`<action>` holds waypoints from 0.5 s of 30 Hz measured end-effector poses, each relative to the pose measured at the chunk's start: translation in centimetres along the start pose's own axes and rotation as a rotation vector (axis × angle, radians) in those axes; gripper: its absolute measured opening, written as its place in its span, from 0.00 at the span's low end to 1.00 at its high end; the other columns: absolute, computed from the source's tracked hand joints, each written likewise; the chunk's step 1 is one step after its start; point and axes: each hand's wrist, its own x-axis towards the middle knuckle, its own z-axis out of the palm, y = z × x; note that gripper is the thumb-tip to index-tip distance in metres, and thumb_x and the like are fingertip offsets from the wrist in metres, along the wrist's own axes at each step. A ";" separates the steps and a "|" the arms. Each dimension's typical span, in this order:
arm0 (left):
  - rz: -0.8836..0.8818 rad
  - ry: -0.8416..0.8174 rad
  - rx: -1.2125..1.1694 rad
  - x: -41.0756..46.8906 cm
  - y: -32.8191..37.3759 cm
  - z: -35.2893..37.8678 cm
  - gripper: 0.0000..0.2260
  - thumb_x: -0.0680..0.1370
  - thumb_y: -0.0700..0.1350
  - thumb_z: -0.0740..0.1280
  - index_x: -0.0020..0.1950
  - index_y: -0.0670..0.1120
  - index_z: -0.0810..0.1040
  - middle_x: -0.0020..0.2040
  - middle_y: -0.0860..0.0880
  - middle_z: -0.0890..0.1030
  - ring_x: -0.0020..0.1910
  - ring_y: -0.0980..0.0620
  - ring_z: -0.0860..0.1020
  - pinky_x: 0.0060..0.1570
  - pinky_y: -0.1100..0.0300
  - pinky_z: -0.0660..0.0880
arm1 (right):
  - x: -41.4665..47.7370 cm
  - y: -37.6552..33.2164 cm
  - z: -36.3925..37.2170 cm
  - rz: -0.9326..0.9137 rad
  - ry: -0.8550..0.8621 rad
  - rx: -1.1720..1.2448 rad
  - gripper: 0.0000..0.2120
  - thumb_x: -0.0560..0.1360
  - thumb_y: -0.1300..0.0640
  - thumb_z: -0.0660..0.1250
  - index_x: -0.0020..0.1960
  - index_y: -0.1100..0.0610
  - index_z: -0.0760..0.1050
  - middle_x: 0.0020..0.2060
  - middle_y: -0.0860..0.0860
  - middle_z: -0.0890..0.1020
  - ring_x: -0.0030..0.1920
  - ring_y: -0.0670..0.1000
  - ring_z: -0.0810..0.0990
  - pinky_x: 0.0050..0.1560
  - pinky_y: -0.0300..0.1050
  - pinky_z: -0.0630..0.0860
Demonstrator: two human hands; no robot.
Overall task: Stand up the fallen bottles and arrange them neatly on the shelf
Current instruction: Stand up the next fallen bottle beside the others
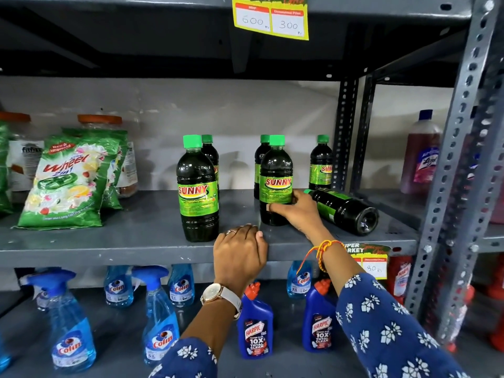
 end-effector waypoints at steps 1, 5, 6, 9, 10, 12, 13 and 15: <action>-0.003 0.002 0.004 0.0 0.0 -0.1 0.17 0.75 0.46 0.55 0.41 0.44 0.83 0.39 0.47 0.85 0.36 0.48 0.81 0.37 0.57 0.72 | -0.3 -0.2 -0.3 0.002 -0.016 -0.007 0.19 0.61 0.55 0.77 0.50 0.56 0.79 0.45 0.51 0.84 0.45 0.47 0.81 0.46 0.38 0.74; -0.004 0.009 0.007 0.0 0.2 -0.4 0.16 0.75 0.45 0.55 0.38 0.45 0.81 0.36 0.48 0.83 0.33 0.47 0.80 0.35 0.56 0.71 | -2.0 -0.6 -1.5 -0.015 -0.065 -0.023 0.22 0.61 0.54 0.76 0.54 0.56 0.79 0.47 0.51 0.84 0.47 0.48 0.81 0.48 0.40 0.76; -0.004 0.009 0.006 -0.1 0.2 -0.4 0.16 0.75 0.45 0.55 0.37 0.45 0.81 0.36 0.48 0.83 0.33 0.47 0.79 0.35 0.56 0.71 | -2.5 -0.6 -1.7 -0.020 -0.066 -0.028 0.21 0.61 0.54 0.76 0.53 0.55 0.79 0.47 0.51 0.84 0.46 0.47 0.81 0.47 0.39 0.76; -0.008 0.004 0.008 -0.2 0.2 -0.5 0.16 0.75 0.45 0.55 0.36 0.45 0.80 0.35 0.47 0.83 0.33 0.47 0.79 0.34 0.56 0.70 | -3.6 -0.8 -2.3 -0.021 -0.065 -0.020 0.21 0.61 0.53 0.76 0.53 0.55 0.79 0.46 0.49 0.84 0.45 0.44 0.81 0.41 0.32 0.74; -0.007 0.001 0.009 -0.2 0.2 -0.5 0.16 0.75 0.45 0.55 0.36 0.45 0.80 0.35 0.47 0.83 0.33 0.47 0.79 0.34 0.56 0.71 | -4.0 -0.8 -2.4 -0.018 -0.066 -0.014 0.21 0.61 0.53 0.76 0.53 0.55 0.79 0.46 0.49 0.84 0.45 0.44 0.81 0.41 0.32 0.74; -0.005 -0.006 0.009 -0.2 0.3 -0.5 0.16 0.75 0.45 0.55 0.36 0.45 0.80 0.36 0.47 0.83 0.33 0.46 0.79 0.35 0.56 0.71 | -4.5 -1.0 -2.5 -0.023 -0.070 -0.010 0.18 0.61 0.54 0.76 0.50 0.54 0.79 0.45 0.48 0.83 0.44 0.42 0.81 0.40 0.29 0.74; -0.005 -0.008 0.009 -0.3 0.2 -0.5 0.16 0.76 0.45 0.55 0.36 0.45 0.80 0.36 0.46 0.83 0.33 0.46 0.80 0.35 0.56 0.71 | -4.7 -1.1 -2.6 -0.028 -0.071 -0.014 0.17 0.61 0.53 0.76 0.49 0.52 0.79 0.43 0.46 0.83 0.43 0.40 0.80 0.37 0.26 0.73; -0.004 -0.007 0.005 -0.3 0.2 -0.5 0.16 0.76 0.45 0.55 0.37 0.44 0.80 0.36 0.46 0.83 0.34 0.46 0.80 0.35 0.55 0.71 | -5.0 -1.2 -2.6 -0.037 -0.065 -0.017 0.15 0.62 0.53 0.76 0.47 0.48 0.77 0.41 0.43 0.82 0.42 0.37 0.78 0.34 0.24 0.71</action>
